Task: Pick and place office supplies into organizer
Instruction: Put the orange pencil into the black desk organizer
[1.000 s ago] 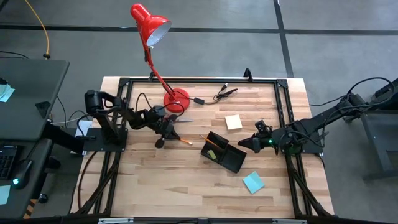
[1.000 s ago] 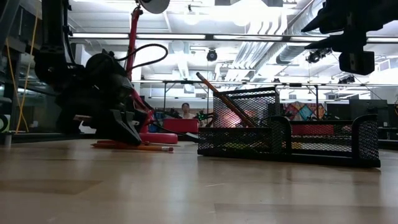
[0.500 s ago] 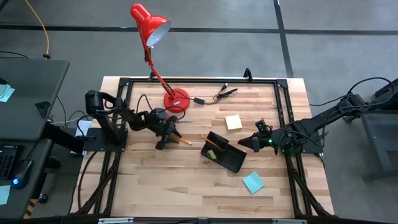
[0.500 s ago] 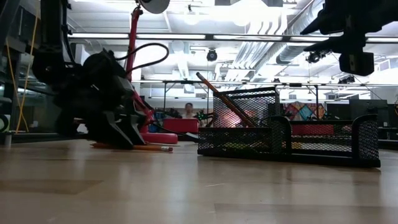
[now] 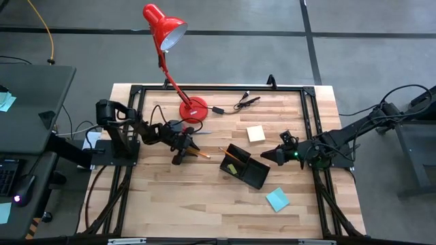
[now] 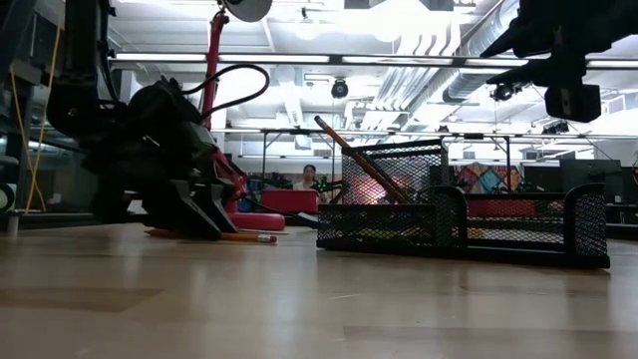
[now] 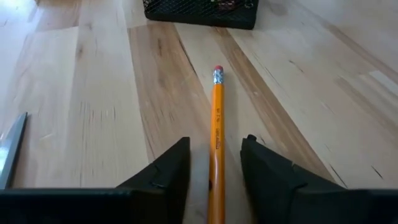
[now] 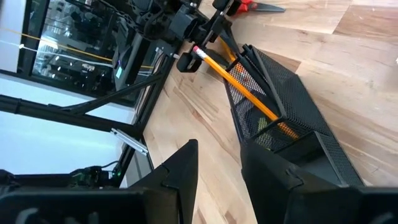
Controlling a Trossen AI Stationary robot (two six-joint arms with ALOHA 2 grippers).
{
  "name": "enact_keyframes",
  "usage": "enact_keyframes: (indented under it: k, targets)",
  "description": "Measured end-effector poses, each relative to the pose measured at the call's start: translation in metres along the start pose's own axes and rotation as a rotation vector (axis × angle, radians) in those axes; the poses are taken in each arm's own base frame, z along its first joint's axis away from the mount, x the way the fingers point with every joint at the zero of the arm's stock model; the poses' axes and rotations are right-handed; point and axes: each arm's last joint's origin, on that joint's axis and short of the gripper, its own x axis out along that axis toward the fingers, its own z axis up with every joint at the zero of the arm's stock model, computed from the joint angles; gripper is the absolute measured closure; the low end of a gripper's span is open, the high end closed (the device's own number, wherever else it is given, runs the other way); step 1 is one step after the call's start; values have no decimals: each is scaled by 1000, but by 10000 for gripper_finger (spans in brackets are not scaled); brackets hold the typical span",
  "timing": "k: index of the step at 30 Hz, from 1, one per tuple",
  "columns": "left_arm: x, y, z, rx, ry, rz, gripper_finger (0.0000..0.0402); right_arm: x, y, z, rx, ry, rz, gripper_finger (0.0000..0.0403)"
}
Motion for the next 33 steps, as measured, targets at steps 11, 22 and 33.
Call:
enact_keyframes:
  k: [11,22,33]
  targets:
    - [-3,-2,-3,27,5,21,295,0,0,0,2,-3,4,286]
    - [-2,-4,-2,-21,-3,-13,394,0,1,1,-17,-30,3,286]
    - [2,1,8,-160,-38,-25,397,0,2,2,-15,-47,11,286]
